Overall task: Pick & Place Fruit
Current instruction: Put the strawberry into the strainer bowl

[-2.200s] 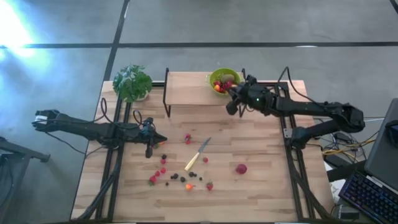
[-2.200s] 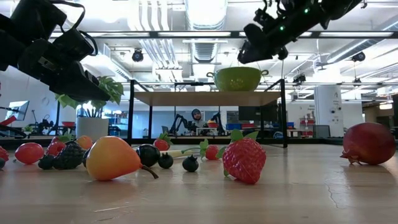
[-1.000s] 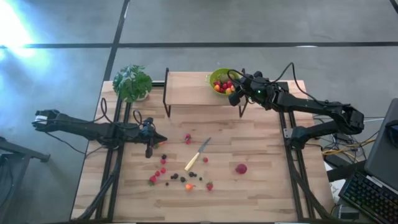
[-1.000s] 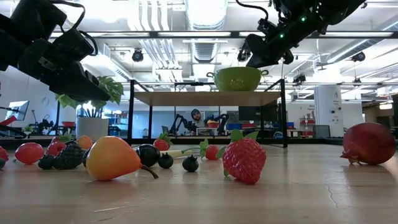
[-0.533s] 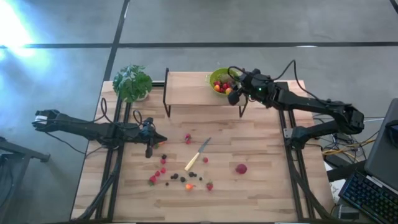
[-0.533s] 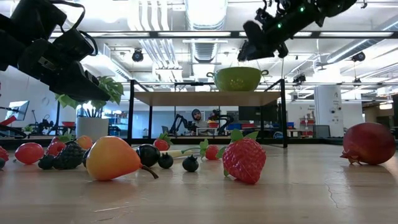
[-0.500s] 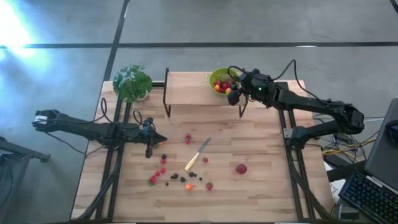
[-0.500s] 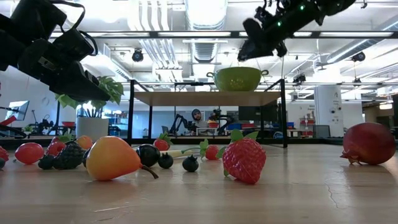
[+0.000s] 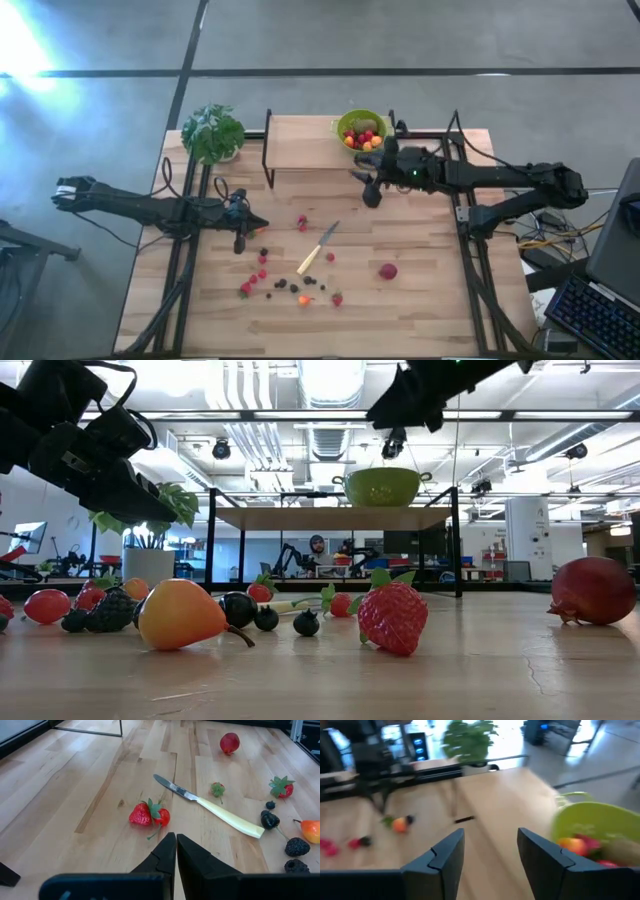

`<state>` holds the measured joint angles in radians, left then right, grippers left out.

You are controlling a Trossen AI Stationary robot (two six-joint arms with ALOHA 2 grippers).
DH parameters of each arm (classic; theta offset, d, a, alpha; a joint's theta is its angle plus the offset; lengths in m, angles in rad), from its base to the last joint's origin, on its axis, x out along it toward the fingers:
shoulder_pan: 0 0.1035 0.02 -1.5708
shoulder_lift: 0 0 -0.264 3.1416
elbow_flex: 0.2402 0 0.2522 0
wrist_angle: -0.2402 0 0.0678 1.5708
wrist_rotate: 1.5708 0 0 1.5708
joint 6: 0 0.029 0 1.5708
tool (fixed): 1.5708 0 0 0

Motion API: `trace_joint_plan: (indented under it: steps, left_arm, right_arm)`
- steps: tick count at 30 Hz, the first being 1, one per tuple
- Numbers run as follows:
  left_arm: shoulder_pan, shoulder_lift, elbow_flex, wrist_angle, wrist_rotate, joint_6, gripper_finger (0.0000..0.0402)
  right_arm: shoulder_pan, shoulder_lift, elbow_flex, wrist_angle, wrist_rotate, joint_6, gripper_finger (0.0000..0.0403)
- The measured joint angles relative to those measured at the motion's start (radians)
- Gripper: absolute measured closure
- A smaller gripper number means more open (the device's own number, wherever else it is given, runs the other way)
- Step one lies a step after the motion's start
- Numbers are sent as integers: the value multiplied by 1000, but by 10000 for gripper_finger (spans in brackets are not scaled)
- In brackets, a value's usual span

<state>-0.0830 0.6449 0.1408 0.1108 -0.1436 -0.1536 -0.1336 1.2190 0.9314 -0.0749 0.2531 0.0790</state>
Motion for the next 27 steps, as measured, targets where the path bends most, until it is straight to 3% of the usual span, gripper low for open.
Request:
trace_joint_plan:
  steps: [16,27]
  left_arm:
    - [0,0,0,0,0,0,381]
    - [0,0,0,0,0,0,381]
  right_arm:
    - [379,0,-89,64,36,79,224]
    - [499,46,-248,257,117,132,234]
